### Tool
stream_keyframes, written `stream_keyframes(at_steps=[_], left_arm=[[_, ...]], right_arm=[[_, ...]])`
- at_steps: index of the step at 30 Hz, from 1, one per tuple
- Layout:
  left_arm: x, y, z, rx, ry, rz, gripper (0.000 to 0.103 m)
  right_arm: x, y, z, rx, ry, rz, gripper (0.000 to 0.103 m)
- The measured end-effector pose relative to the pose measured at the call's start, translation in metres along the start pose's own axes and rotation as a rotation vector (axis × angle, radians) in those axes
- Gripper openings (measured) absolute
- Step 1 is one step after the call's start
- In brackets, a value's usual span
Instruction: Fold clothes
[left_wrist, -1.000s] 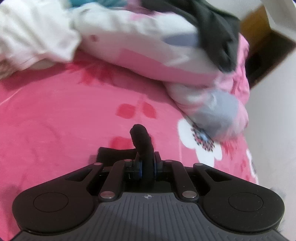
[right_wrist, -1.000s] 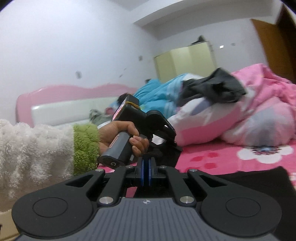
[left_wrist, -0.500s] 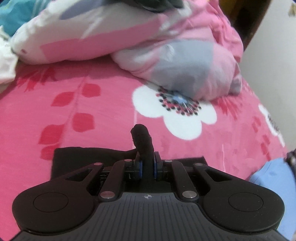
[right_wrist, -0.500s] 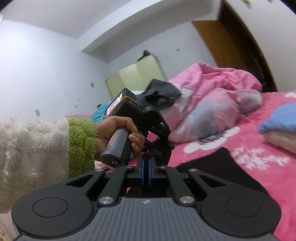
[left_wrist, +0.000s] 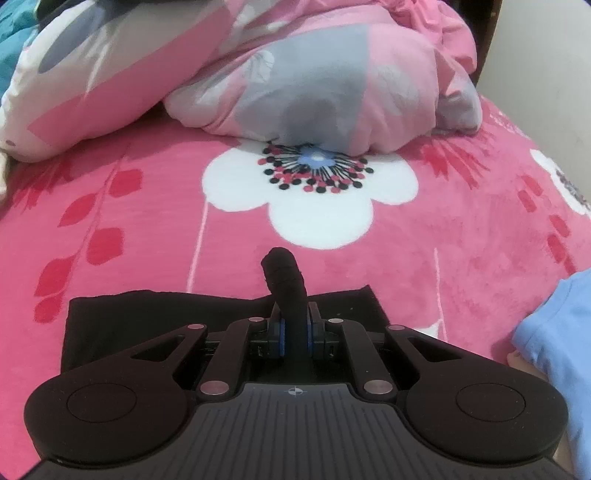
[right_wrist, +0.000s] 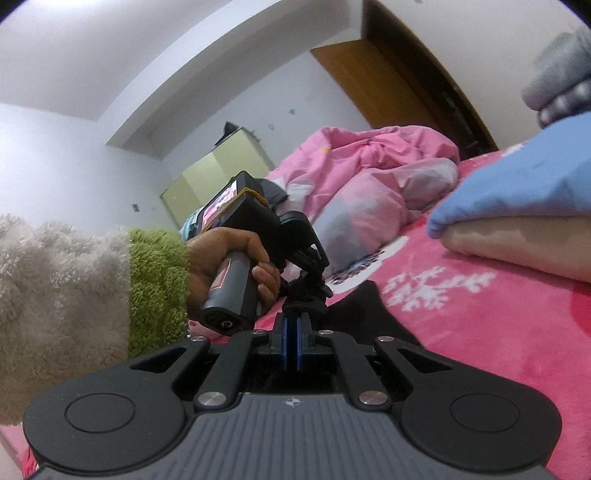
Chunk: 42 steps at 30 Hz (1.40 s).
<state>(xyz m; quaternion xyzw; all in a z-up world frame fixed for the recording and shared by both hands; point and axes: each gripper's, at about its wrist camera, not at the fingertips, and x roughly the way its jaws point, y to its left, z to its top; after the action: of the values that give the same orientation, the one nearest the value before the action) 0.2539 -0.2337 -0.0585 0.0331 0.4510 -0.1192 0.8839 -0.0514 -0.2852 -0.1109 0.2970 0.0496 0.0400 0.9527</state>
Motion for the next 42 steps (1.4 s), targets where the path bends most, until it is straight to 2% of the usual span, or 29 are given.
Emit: stream_keyframes(at_steps=[5, 6, 9, 10, 17, 20, 22, 24, 26, 29, 30, 33, 35, 38, 42], left_arm=[[0.011, -0.014, -0.002, 0.036, 0.026, 0.022, 0.01], [0.012, -0.015, -0.003, 0.042, 0.035, 0.023, 0.014], [0.007, -0.013, -0.003, 0.036, 0.039, -0.011, 0.034], [0.002, -0.01, -0.003, 0.023, 0.036, -0.025, 0.04], [-0.075, 0.03, -0.015, -0.062, -0.059, -0.147, 0.047], [-0.119, 0.056, -0.038, -0.034, -0.095, -0.174, 0.048], [-0.144, 0.074, -0.061, 0.005, -0.108, -0.146, 0.05], [-0.163, 0.087, -0.091, 0.085, -0.112, -0.089, 0.05], [-0.173, 0.096, -0.123, 0.169, -0.117, -0.036, 0.051], [-0.178, 0.106, -0.167, 0.241, -0.133, 0.009, 0.051], [-0.177, 0.108, -0.183, 0.262, -0.144, 0.0, 0.051], [-0.173, 0.111, -0.215, 0.286, -0.17, -0.04, 0.051], [-0.169, 0.111, -0.228, 0.299, -0.191, -0.055, 0.051], [-0.16, 0.115, -0.238, 0.272, -0.192, -0.077, 0.051], [-0.154, 0.134, -0.239, 0.098, -0.171, -0.189, 0.051]], right_arm=[[-0.003, -0.017, -0.004, 0.035, 0.006, -0.029, 0.003], [-0.002, -0.021, -0.005, 0.049, 0.014, -0.032, 0.003], [-0.002, -0.032, -0.007, 0.095, 0.035, -0.042, 0.003], [-0.002, -0.036, -0.007, 0.11, 0.041, -0.046, 0.003], [-0.006, -0.054, -0.008, 0.23, 0.068, -0.038, 0.003], [-0.005, -0.061, -0.005, 0.287, 0.086, -0.01, 0.005], [-0.004, -0.068, -0.002, 0.333, 0.106, 0.012, 0.006], [-0.001, -0.072, 0.002, 0.358, 0.134, 0.023, 0.007], [0.003, -0.073, 0.006, 0.363, 0.169, 0.028, 0.01], [0.008, -0.071, 0.012, 0.347, 0.235, 0.034, 0.02], [0.01, -0.071, 0.015, 0.348, 0.255, 0.038, 0.023], [0.014, -0.071, 0.022, 0.338, 0.319, 0.039, 0.024], [0.019, -0.069, 0.026, 0.299, 0.369, 0.035, 0.023], [0.018, -0.062, 0.038, 0.212, 0.387, 0.01, 0.002], [0.007, -0.06, 0.055, 0.2, 0.352, 0.023, 0.001]])
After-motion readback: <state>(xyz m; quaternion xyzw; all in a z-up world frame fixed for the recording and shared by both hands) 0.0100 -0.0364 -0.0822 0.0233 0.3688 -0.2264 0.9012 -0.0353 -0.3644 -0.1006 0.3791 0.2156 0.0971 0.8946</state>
